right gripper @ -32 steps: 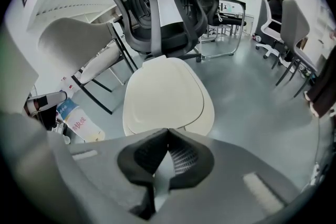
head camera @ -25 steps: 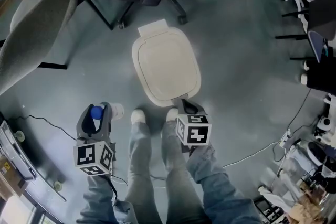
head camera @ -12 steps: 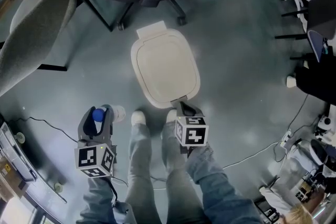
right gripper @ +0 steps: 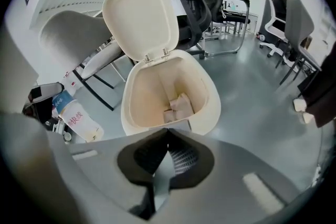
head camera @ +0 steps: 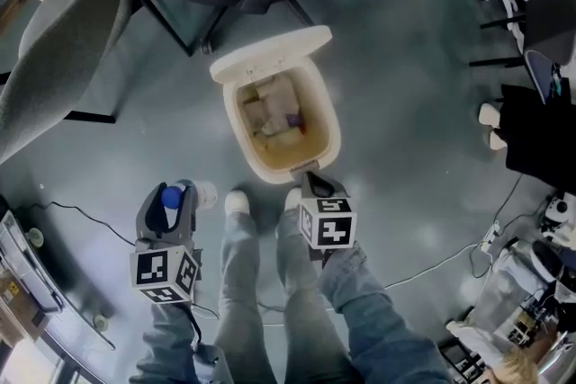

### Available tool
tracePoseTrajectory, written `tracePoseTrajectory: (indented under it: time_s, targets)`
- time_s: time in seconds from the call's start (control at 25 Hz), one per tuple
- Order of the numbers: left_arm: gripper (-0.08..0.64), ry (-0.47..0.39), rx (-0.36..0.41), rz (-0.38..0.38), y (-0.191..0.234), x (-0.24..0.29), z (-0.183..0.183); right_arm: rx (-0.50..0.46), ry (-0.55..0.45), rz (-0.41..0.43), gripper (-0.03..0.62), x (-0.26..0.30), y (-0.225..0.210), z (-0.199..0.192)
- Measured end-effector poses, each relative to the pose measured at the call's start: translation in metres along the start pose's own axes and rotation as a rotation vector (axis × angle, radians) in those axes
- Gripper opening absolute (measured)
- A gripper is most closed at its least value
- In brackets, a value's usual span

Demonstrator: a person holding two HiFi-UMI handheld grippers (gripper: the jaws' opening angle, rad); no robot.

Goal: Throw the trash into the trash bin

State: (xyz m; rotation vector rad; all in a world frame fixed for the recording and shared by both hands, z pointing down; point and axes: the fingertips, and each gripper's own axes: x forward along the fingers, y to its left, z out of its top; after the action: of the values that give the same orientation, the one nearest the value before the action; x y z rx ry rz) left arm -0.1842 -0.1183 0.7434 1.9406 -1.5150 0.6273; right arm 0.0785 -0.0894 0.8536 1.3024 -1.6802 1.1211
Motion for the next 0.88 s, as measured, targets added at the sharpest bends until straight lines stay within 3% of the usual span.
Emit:
tracePoseTrajectory:
  time_s: [0.52, 0.88]
  targets:
    - [0.209, -0.049, 0.039, -0.073, -0.038, -0.016, 0.048, -0.001, -0.109, -0.020, 0.003, -0.059, -0.012, 0.045]
    - [0.209, -0.103, 0.093, -0.176, -0.087, -0.026, 0.101, 0.070, -0.163, -0.075, 0.003, -0.110, -0.039, 0.069]
